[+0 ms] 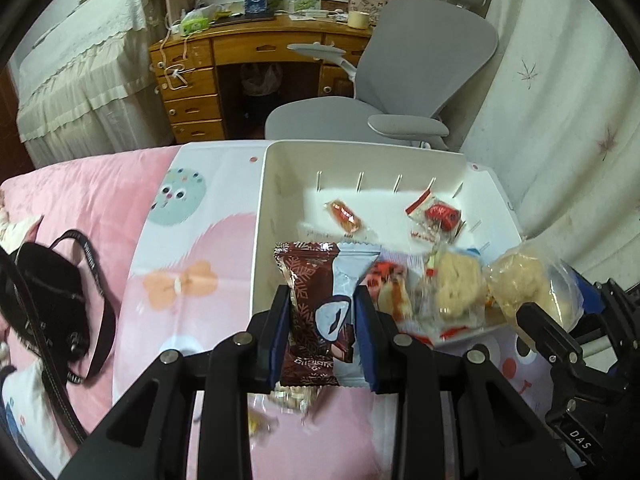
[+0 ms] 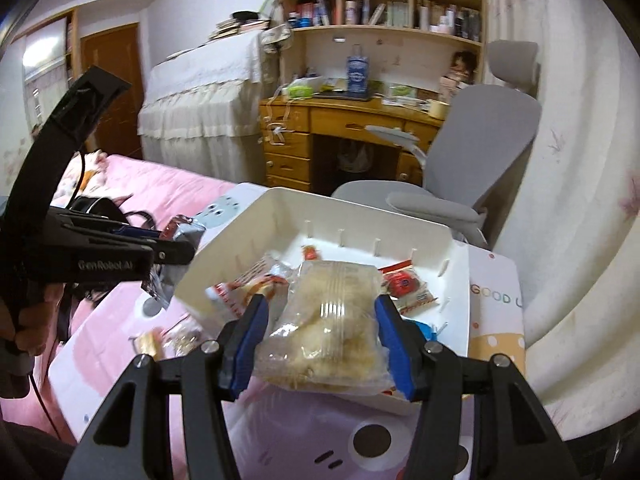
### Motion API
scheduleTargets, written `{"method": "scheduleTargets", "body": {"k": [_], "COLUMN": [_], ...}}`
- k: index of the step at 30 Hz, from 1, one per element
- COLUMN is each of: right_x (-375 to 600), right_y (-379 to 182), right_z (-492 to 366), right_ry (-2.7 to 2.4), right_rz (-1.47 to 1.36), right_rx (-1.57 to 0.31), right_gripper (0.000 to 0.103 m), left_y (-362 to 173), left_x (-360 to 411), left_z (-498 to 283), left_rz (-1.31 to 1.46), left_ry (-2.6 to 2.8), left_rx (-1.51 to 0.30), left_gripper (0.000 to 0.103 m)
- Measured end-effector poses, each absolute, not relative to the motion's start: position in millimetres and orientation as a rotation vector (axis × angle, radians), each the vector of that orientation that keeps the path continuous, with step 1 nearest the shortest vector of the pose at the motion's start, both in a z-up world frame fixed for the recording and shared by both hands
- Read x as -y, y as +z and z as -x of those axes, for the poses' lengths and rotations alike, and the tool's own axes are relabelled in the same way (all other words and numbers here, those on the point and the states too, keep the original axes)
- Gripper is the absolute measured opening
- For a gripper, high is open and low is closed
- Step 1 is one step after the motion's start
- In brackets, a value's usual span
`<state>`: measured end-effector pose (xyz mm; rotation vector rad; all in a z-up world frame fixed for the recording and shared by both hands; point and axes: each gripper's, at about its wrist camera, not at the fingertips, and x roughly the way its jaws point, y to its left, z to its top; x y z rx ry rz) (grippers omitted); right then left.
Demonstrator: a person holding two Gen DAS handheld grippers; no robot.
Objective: Organize snacks
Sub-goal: 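Carry both packs over the white box and open both tools to drop them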
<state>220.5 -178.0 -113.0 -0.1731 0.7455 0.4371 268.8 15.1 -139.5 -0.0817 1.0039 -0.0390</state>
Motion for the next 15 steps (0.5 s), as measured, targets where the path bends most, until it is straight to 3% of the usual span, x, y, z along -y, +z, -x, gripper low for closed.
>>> {"method": "scheduleTargets", "body": {"k": [3,6,8,15], "right_x": [181.5,182.1,181.8,186.3], "right_y": [-117.0,-120.3,-121.8,-122.6], "right_z": [-230.2,-234.4,-237.0,-232.8], "right_ry": [0.395,0.355,0.324,0.315], "right_rz": [0.146,0.16,0.167,0.144], "right_rx": [-0.738,-0.731,-0.731,-0.771], "right_gripper": [0.057,0.057,0.057,0.062], "left_y": [-145.4,-152.5,-153.9,-150.7], "left_x": [-16.3,-14.7,-12.4,-7.9], "left_z": [-284.3,-292.6,-293.6,-288.4], "left_rz": [0.086,0.105,0.101,0.084], "left_ry": [-0.062,-0.099,-0.118,-0.098], "left_rx": [-1.023,-1.055,-1.062,-1.08], "left_gripper": [0.03,0.038,0.05,0.056]}}
